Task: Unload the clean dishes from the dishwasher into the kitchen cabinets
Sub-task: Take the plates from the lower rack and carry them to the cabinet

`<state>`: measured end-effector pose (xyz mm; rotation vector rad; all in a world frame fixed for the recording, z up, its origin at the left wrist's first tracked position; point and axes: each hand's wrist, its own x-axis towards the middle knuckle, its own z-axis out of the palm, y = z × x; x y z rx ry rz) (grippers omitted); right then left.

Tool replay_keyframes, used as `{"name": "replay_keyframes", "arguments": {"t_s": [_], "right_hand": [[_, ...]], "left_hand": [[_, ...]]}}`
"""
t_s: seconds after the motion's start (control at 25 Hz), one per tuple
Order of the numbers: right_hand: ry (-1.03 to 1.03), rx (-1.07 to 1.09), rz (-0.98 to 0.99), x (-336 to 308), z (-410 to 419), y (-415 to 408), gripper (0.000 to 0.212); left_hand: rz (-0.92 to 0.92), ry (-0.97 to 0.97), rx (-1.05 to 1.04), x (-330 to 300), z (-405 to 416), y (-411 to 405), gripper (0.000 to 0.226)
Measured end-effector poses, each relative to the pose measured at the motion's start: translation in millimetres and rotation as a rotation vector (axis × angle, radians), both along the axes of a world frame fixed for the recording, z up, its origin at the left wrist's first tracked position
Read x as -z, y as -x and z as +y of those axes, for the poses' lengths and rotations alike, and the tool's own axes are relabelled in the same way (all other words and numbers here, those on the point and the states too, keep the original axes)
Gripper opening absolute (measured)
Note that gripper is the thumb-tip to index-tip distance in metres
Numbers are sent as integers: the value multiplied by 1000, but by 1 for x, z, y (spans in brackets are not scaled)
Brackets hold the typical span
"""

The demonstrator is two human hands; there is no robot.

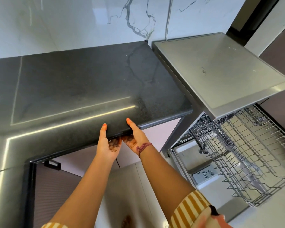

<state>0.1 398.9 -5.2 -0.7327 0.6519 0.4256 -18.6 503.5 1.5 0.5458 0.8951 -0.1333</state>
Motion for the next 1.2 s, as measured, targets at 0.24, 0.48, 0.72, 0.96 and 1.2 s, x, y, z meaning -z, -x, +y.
{"name": "replay_keyframes", "arguments": {"t_s": [0.24,0.48,0.72,0.96,1.2], "right_hand": [[185,-141,48,-4,-59,44,38],[216,-158,79,-2,-189,119,20],[271,-207,128,13,-323,204,16],[229,-111,165,36,-436,280,14],[174,-45,171,52,-520,334,16]], "left_hand": [[64,-175,163,-2,-37,41,46],[94,-128,157,2,-135,140,16],[223,-47,102,28,-252,259,17],[213,-53,130,30,-331,341,14],[146,-90,87,15,-394,395,14]]}}
